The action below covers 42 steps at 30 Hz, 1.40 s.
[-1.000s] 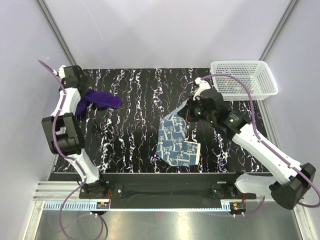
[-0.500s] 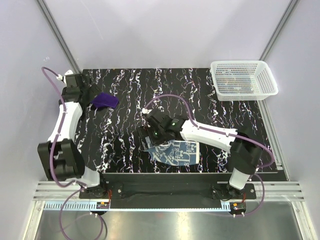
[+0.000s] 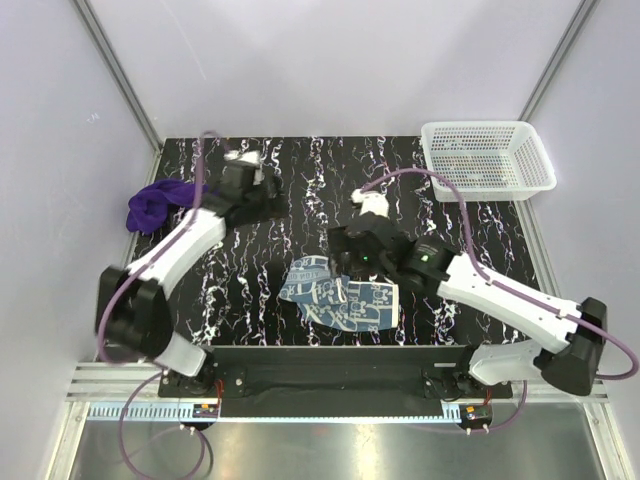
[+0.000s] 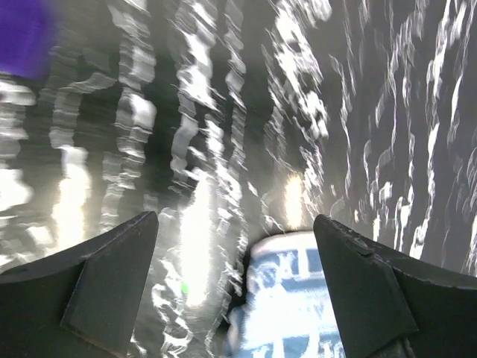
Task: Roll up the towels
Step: Flatten the towel
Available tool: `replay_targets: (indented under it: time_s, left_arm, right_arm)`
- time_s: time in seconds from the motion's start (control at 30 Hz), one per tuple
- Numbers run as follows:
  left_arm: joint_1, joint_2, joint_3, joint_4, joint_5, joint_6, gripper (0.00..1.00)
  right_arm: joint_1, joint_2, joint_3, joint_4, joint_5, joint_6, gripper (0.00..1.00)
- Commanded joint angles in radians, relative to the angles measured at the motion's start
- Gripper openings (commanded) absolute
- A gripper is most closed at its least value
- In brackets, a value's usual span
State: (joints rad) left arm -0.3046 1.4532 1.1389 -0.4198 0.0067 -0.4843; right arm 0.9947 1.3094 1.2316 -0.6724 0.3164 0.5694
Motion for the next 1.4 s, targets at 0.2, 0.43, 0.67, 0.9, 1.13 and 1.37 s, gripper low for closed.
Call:
replay_targets:
  time_s: [0.2,0.43,0.67,0.9,1.13,1.37]
  left_arm:
    - [-0.405,0.402,0.553,-0.308,-0.272,0.170,0.92]
    - [-0.522,0.639,0.722,-0.520,-0.454,0.153,0.90]
    - [-0.567,0.590,0.566,-0.527,-0.527,0.095,0.88]
    - [-0.568,0.616,0.509,-0.473,-0.496,0.115,0.88]
    - [-0.582,0.595,0.502,-0.402,-0.464,0.105,0.93]
    - [-0.584,0.611,0.524,-0.404,-0.438,0.092,0.93]
  right_arm:
    - [-0.149,-0.177,-0.210,-0.148,0.107,0.178,1.00]
    - [-0.185,-0.292,-0.262,-0.228,0.141,0.201,1.00]
    - [-0.203,-0.390,-0.264,-0.297,0.196,0.238,1.00]
    - [-0.208,-0.407,-0.330,-0.231,0.130,0.251,1.00]
    - [-0.209,-0.363,-0.366,-0.220,0.104,0.267,1.00]
    - [-0.209,-0.342,-0.383,-0.179,0.081,0.264,1.00]
